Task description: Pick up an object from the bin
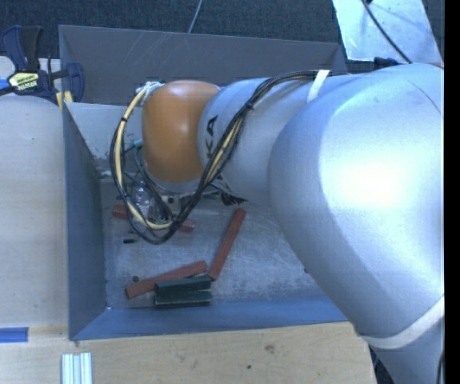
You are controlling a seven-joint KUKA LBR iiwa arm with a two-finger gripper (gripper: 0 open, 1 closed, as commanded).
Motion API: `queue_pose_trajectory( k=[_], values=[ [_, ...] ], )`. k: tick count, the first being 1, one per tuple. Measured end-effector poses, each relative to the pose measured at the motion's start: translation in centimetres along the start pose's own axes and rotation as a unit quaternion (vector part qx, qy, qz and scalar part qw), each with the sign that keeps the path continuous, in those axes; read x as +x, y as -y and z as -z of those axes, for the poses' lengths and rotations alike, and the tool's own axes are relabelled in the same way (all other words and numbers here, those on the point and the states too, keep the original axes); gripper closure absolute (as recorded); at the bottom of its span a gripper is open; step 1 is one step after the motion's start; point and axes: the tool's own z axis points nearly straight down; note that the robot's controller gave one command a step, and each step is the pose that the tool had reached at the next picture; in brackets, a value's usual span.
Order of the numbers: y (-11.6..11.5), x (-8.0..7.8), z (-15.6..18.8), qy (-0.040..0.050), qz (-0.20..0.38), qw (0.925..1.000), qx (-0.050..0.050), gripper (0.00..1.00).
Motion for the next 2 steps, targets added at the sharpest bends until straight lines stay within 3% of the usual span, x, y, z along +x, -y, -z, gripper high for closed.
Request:
queue_pose_trajectory(
  k=[2],
  values=[
    [0.07, 0.08, 0.27, -0.0014, 0.000, 1.0000, 0.001, 1.00]
  ],
)
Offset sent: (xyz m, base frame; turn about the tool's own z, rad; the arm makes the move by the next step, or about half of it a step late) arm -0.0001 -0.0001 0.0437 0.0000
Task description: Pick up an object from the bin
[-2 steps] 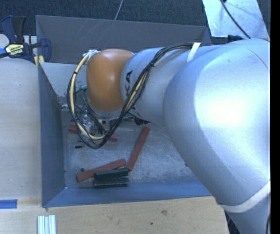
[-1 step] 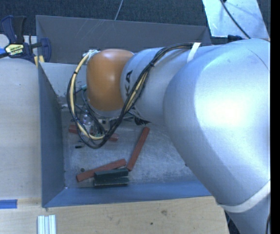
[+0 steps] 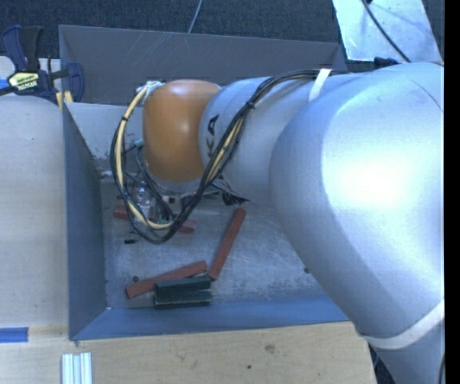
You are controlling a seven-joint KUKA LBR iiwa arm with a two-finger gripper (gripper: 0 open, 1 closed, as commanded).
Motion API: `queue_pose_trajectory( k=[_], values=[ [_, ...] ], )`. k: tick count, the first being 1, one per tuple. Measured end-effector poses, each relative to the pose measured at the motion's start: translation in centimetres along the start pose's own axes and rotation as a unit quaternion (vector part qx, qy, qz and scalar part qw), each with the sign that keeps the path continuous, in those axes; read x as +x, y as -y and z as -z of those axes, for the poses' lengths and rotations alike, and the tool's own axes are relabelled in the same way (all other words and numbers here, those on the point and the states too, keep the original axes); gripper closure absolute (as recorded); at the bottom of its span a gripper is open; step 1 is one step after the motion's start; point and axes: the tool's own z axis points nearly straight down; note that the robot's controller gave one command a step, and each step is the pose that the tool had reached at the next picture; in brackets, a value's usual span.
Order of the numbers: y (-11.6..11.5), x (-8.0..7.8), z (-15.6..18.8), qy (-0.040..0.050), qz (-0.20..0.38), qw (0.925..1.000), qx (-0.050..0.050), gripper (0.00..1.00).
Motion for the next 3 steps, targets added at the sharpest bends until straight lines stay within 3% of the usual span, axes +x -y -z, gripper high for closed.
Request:
queue_pose_trajectory(
  k=[3],
  values=[
    [0.1, 0.0, 3.5, -0.0012, 0.000, 1.0000, 0.001, 1.00]
  ],
)
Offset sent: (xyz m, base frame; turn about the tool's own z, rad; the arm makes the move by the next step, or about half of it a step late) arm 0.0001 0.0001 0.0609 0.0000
